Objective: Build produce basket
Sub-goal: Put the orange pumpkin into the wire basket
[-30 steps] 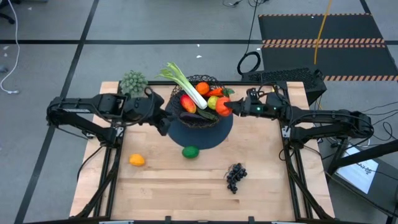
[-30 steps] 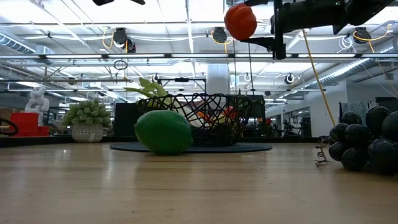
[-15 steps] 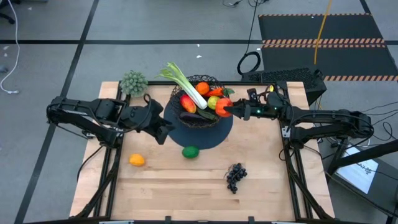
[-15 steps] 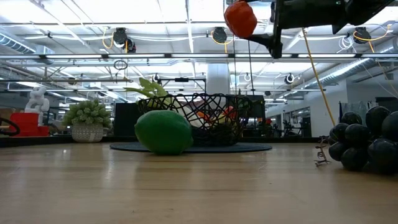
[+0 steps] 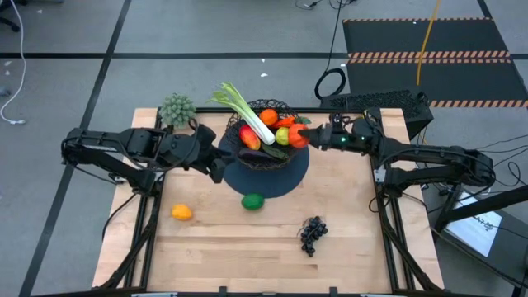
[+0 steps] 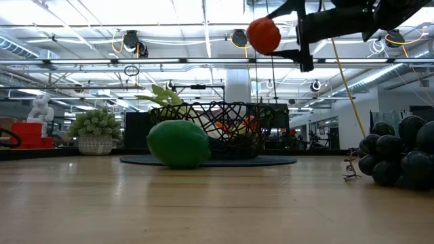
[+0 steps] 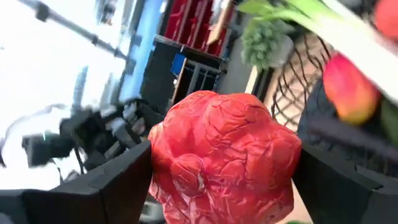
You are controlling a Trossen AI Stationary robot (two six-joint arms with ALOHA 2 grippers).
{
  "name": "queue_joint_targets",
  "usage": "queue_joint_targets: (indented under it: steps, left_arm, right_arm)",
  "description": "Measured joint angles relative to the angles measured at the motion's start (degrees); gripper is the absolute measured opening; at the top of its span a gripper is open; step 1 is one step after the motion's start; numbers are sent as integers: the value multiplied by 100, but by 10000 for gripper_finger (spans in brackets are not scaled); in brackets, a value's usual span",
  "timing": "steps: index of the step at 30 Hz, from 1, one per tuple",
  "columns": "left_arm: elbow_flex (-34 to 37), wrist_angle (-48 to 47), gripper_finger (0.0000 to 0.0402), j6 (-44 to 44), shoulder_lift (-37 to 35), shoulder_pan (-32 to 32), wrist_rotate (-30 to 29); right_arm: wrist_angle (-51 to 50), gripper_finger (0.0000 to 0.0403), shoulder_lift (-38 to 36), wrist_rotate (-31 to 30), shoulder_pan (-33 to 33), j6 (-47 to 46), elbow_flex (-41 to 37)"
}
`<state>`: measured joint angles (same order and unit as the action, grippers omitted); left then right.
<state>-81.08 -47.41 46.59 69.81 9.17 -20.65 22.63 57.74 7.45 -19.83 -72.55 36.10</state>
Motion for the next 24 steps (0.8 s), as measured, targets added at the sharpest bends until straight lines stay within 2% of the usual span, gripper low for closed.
queue_joint_targets:
  steps: [4,11,17,22,24]
  left_arm:
    - [0,164,136,-39,-1,-56,-59]
    - [0,159,136,-280,1,-211,-147]
    - [0,175,136,-472,-12,-293,-148]
    - [0,574,136,-302,-11,-256,98]
    - [0,741,136,-204,1,-153,178]
  right_arm:
    - [-136,336,3,-135,-207,-961,0]
    - [-33,336,3,0,-580,-1474,0]
    - [139,336,3,262,-722,-926,0]
    - [241,336,1,1359,-675,-336,0]
    - [226,336,1,1528,-637,-194,0]
